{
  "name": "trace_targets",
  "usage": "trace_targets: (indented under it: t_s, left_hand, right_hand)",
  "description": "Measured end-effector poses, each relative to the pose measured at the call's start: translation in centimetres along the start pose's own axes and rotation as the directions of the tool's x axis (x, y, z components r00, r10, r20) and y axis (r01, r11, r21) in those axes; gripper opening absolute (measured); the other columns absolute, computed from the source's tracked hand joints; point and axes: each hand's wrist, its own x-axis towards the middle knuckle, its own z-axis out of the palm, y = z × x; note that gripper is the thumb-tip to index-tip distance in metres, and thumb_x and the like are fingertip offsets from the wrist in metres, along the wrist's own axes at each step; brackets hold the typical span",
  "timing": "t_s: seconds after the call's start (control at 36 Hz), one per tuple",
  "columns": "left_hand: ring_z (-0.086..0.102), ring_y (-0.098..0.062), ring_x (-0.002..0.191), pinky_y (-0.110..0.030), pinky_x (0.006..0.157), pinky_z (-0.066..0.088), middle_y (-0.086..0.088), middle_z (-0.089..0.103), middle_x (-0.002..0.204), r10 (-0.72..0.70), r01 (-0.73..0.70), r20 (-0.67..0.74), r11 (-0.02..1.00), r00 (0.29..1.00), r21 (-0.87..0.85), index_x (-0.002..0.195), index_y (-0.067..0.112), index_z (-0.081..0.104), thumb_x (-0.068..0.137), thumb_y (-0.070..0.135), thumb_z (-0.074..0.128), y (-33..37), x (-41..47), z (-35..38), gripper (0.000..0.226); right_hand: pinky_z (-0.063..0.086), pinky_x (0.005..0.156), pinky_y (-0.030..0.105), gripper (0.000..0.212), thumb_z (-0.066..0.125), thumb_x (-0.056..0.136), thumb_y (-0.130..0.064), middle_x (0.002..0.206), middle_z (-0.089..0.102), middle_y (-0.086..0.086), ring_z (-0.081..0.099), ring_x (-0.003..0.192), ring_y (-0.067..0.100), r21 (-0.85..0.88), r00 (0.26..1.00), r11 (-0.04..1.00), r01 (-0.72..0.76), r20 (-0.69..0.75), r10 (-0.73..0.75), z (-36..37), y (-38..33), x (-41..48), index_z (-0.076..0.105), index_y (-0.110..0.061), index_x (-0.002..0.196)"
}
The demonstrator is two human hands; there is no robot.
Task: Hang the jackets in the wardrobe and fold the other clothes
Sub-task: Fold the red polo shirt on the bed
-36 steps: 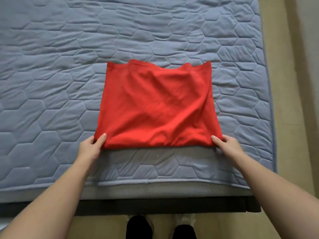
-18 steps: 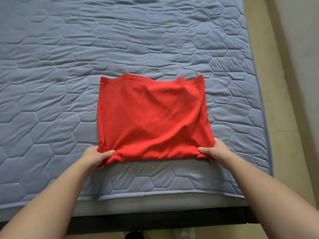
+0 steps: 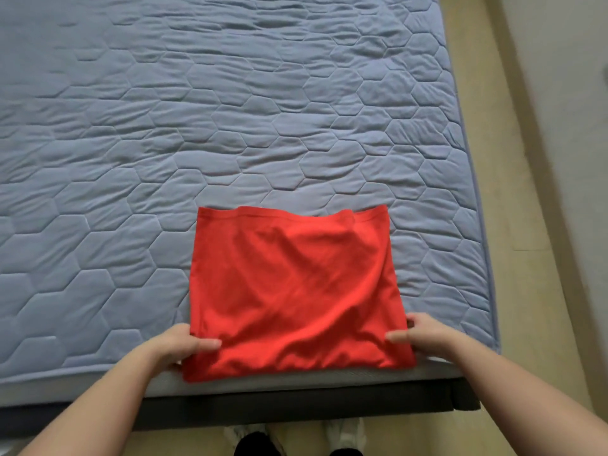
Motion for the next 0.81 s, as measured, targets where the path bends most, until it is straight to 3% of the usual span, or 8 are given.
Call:
trace_targets:
  t_s: [0.08, 0.17, 0.28, 0.42, 0.47, 0.61, 0.69, 0.81]
  left_hand:
    - [0.064, -0.022, 0.078, -0.031, 0.072, 0.052, -0.009, 0.069, 0.092, 0.137, -0.169, -0.147, 0.958, 0.98, -0.233, 0.106, 0.01, 0.062, 0.084, 0.011, 0.07, 2.8, 1.5, -0.4, 0.023]
    - [0.061, -0.017, 0.071, -0.023, 0.057, 0.053, -0.007, 0.067, 0.091, 0.207, -0.313, -0.313, 0.886, 0.927, -0.342, 0.107, 0.01, 0.062, 0.086, 0.016, 0.068, 5.8, 3.2, -1.0, 0.022]
    - [0.06, -0.02, 0.083, -0.031, 0.075, 0.049, -0.009, 0.064, 0.094, 0.254, -0.46, -0.535, 0.837, 0.806, -0.295, 0.104, 0.01, 0.061, 0.086, 0.022, 0.07, 9.2, 5.9, -1.5, 0.024]
    - [0.053, -0.02, 0.077, -0.033, 0.067, 0.037, -0.011, 0.061, 0.084, 0.295, -0.561, -0.794, 0.825, 0.531, -0.07, 0.091, 0.007, 0.064, 0.091, 0.024, 0.062, 11.8, 8.2, -3.8, 0.017]
    - [0.058, -0.029, 0.082, -0.037, 0.072, 0.039, -0.019, 0.064, 0.09, 0.253, -0.509, -0.833, 0.86, 0.492, -0.04, 0.093, 0.004, 0.063, 0.092, 0.024, 0.06, 12.0, 8.8, -5.0, 0.02]
    - [0.053, -0.037, 0.114, -0.042, 0.096, 0.039, -0.024, 0.056, 0.124, 0.402, -0.396, -0.71, 0.899, 0.579, 0.186, 0.124, 0.0, 0.049, 0.086, 0.01, 0.064, 12.5, 8.6, -5.7, 0.042]
    - [0.045, -0.038, 0.12, -0.048, 0.102, 0.037, -0.02, 0.047, 0.133, 0.702, -0.354, -0.531, 0.705, 0.474, 0.615, 0.136, 0.006, 0.044, 0.078, 0.004, 0.064, 13.0, 7.8, -6.0, 0.061]
    - [0.038, -0.028, 0.134, -0.048, 0.104, 0.033, -0.005, 0.045, 0.143, 0.866, -0.24, -0.263, 0.388, 0.425, 0.89, 0.139, 0.016, 0.046, 0.072, 0.004, 0.066, 13.9, 7.3, -6.9, 0.071]
  right_hand:
    - [0.047, 0.055, 0.022, 0.016, 0.068, 0.087, -0.011, 0.079, 0.067, 0.003, 0.061, 0.063, 0.012, 0.179, 0.987, 0.977, 0.12, -0.129, -0.098, -0.9, -3.4, 1.7, 0.061, -0.011, 0.102]
    - [0.043, 0.048, 0.017, 0.013, 0.065, 0.09, -0.023, 0.077, 0.064, -0.003, 0.058, 0.057, 0.004, 0.278, 0.963, 0.941, 0.193, -0.238, -0.127, -1.4, -6.6, 3.5, 0.059, -0.019, 0.101]
    - [0.048, 0.055, 0.024, 0.024, 0.066, 0.089, -0.027, 0.094, 0.068, 0.007, 0.062, 0.07, 0.013, 0.337, 0.936, 0.901, 0.273, -0.31, -0.168, -1.2, -9.4, 6.0, 0.061, -0.012, 0.107]
    - [0.043, 0.063, 0.028, 0.014, 0.066, 0.088, -0.019, 0.09, 0.064, 0.009, 0.056, 0.08, 0.017, 0.176, 0.699, 0.831, 0.527, -0.646, -0.307, -2.0, -11.8, 8.3, 0.064, -0.008, 0.098]
    - [0.04, 0.065, 0.03, 0.015, 0.066, 0.088, -0.022, 0.086, 0.062, 0.011, 0.054, 0.08, 0.019, 0.125, 0.632, 0.846, 0.518, -0.723, -0.279, -3.2, -12.1, 8.9, 0.062, -0.008, 0.092]
    - [0.045, 0.095, 0.039, 0.057, 0.072, 0.083, -0.017, 0.114, 0.056, 0.019, 0.056, 0.103, 0.029, -0.1, 0.704, 0.905, 0.413, -0.596, -0.386, -4.6, -12.1, 9.6, 0.046, -0.005, 0.132]
    - [0.034, 0.109, 0.041, 0.071, 0.069, 0.077, -0.012, 0.136, 0.045, 0.015, 0.043, 0.126, 0.029, -0.522, 0.621, 0.754, 0.399, -0.452, -0.641, -5.0, -13.0, 9.2, 0.039, -0.011, 0.141]
    - [0.027, 0.111, 0.045, 0.078, 0.062, 0.077, -0.024, 0.155, 0.026, -0.004, 0.024, 0.141, 0.02, -0.842, 0.681, 0.503, 0.194, -0.254, -0.687, -5.1, -14.9, 8.6, 0.028, -0.031, 0.147]
